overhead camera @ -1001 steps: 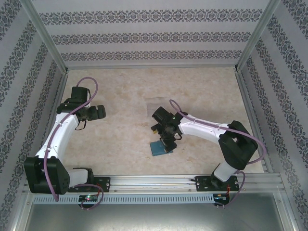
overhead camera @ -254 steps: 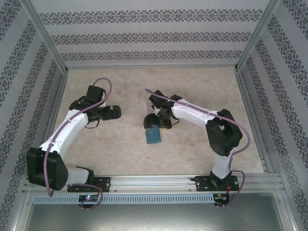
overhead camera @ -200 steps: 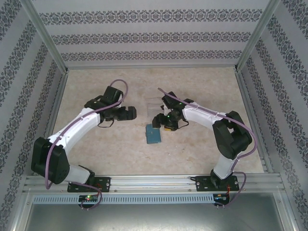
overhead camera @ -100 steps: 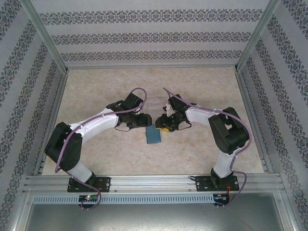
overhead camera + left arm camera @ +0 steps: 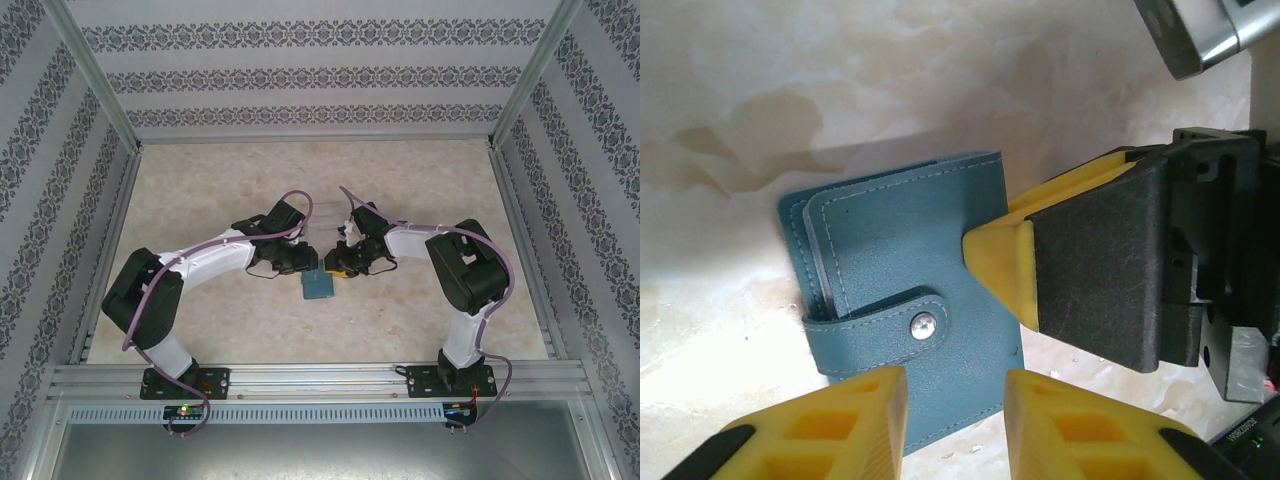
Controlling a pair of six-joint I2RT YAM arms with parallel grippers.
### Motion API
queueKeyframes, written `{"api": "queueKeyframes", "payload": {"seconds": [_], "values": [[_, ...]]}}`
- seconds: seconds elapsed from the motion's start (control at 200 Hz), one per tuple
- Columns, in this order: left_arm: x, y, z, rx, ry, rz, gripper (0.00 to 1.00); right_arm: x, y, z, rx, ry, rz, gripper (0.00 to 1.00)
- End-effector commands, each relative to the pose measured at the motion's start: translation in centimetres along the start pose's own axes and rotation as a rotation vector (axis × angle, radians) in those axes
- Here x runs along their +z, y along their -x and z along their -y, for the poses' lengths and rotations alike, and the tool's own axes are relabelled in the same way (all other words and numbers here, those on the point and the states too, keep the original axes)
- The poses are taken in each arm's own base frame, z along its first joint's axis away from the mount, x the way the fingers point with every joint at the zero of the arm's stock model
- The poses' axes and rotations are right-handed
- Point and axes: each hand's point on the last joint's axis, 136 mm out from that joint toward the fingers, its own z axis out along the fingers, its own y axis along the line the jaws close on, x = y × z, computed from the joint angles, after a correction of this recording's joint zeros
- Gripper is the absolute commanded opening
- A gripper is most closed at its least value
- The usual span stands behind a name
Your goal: Take the credit cards out of the card holder
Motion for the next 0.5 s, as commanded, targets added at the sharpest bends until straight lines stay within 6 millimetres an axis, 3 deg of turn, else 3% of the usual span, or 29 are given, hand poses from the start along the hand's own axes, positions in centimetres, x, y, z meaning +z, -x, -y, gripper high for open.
{"api": "queueKeyframes", "payload": {"seconds": [0.0,0.495], "values": [[1.1,-0.9,0.1,0.001,-0.005,-0.03,0.28,0.5,-1.0,0.5,0.018,-0.015,-0.002,0.23],[3.7,-2.7,-1.7,0.077,0.203,-0.127,0.26,1.0,-1.5,0.1,0.035,-0.018,0.007,0.19]]}}
